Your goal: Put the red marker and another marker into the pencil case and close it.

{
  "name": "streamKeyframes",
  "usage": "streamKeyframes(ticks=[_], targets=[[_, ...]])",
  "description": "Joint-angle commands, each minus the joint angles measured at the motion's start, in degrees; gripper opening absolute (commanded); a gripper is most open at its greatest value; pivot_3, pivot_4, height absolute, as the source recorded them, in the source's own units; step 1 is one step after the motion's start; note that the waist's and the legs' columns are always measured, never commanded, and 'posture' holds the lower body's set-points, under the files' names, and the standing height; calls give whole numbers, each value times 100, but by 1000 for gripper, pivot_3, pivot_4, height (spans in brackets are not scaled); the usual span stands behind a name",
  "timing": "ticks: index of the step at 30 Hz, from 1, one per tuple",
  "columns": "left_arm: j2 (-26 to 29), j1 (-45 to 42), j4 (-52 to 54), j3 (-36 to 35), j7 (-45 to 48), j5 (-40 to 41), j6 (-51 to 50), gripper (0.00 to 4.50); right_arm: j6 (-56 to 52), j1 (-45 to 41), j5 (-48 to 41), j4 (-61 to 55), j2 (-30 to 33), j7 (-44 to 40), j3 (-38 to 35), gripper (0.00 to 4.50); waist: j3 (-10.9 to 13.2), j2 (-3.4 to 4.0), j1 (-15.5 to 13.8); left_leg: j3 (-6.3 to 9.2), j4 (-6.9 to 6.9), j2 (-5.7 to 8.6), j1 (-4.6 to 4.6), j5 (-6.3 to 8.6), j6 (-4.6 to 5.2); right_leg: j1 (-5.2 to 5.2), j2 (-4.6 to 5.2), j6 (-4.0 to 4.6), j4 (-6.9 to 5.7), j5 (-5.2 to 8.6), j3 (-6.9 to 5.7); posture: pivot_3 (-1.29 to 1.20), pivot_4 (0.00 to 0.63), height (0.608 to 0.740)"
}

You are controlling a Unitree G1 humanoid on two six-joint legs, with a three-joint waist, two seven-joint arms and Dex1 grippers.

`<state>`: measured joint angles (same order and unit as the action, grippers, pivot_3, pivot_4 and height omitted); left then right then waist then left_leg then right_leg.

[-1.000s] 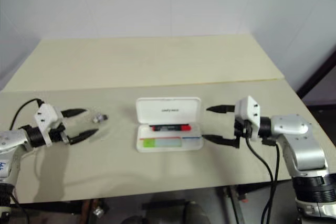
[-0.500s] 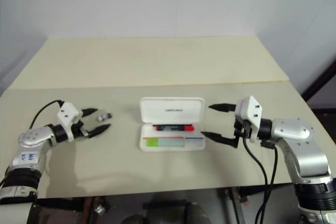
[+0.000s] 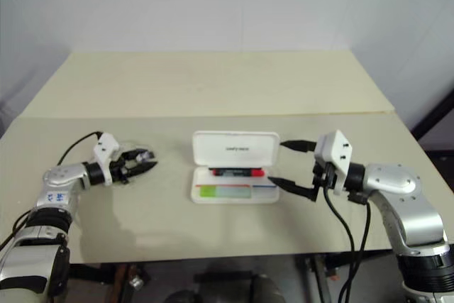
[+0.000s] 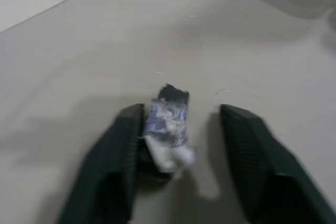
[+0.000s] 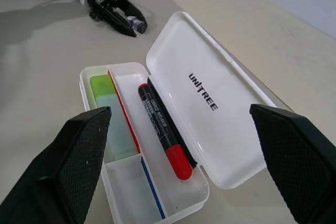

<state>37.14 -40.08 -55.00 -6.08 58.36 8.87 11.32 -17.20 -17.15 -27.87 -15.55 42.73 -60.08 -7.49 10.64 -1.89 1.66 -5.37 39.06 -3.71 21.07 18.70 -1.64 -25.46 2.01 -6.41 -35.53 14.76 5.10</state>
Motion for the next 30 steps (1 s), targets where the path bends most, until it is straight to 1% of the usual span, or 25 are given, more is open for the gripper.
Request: streamKeyframes(ticks=[1, 3, 6, 8, 12, 16, 19, 21, 23, 26, 30], targets=[[19, 97, -198, -25, -54, -63, -24, 996, 16, 42, -126, -244, 62, 64, -201, 4500, 0, 0, 1, 3, 0, 0, 0, -5, -4, 0, -1, 4, -1, -3, 0, 0, 150, 740], [1, 136, -167, -48, -48, -43, -24, 392, 34, 66, -124, -213, 70, 52, -202, 4500, 0, -1, 6, 5, 0, 0, 0, -12, -2, 0, -3, 9, -2, -9, 0, 0, 150, 740], [-39, 255, 117, -105, 28, 61, -27, 380, 88, 103, -107, -112, 88, 7, -215, 4500, 0, -1, 29, 4, 0, 0, -1, -18, 1, 0, -4, 15, -2, -13, 5, 0, 150, 740], [-42, 384, 553, -135, 103, 159, -81, 380, 159, 132, -62, 4, 105, -39, -219, 4500, 0, -1, 36, 4, 0, -1, 0, -18, 1, 0, -4, 14, -1, -15, 5, 0, 150, 740], [15, 863, 1998, -167, 273, 474, -623, 380, 295, 195, 20, 191, 118, -80, -213, 4500, 0, -1, 20, 5, -4, -2, 11, -12, 1, -3, -5, 5, 4, -17, 4, 0, 150, 740], [290, 1714, 4249, -95, 501, 874, -1654, 380, 430, 294, 74, 337, 107, -110, -209, 4500, 0, -1, 9, 5, -6, -6, 24, -5, 5, -3, -4, 3, 7, -16, 4, 0, 150, 740], [414, 1988, 5130, -72, 488, 1065, -2205, 380, 533, 326, 108, 439, 105, -129, -191, 4500, 1, -1, 7, 2, -7, -6, 22, 0, 8, -3, -4, 3, 23, -15, 6, 0, 150, 740], [423, 2020, 5666, 22, 444, 1156, -2516, 380, 599, 341, 137, 522, 101, -142, -191, 4500, 1, -1, -5, 3, -6, -5, 21, -1, 8, -2, -4, 1, 38, -16, 6, 0, 150, 740], [309, 1882, 5978, 226, 347, 1147, -2747, 380, 641, 366, 147, 563, 106, -151, -209, 4500, 1, -1, -8, 3, -6, -4, 18, -1, 7, 1, -4, -2, 38, -18, 6, 0, 150, 740], [145, 1664, 6113, 455, 180, 1069, -2960, 380, 670, 398, 147, 569, 118, -155, -230, 4500, 1, -2, -5, 4, -5, 1, 16, -5, 7, 4, -5, -8, 38, -21, 12, 0, 150, 740], [-298, 1157, 5986, 1154, 170, 819, -2955, 380, 719, 593, 81, 516, 274, -257, -422, 4500, 1, -2, -1, 3, -4, 1, 16, -5, 6, 4, -15, -13, 40, -24, 25, 0, 150, 740]])
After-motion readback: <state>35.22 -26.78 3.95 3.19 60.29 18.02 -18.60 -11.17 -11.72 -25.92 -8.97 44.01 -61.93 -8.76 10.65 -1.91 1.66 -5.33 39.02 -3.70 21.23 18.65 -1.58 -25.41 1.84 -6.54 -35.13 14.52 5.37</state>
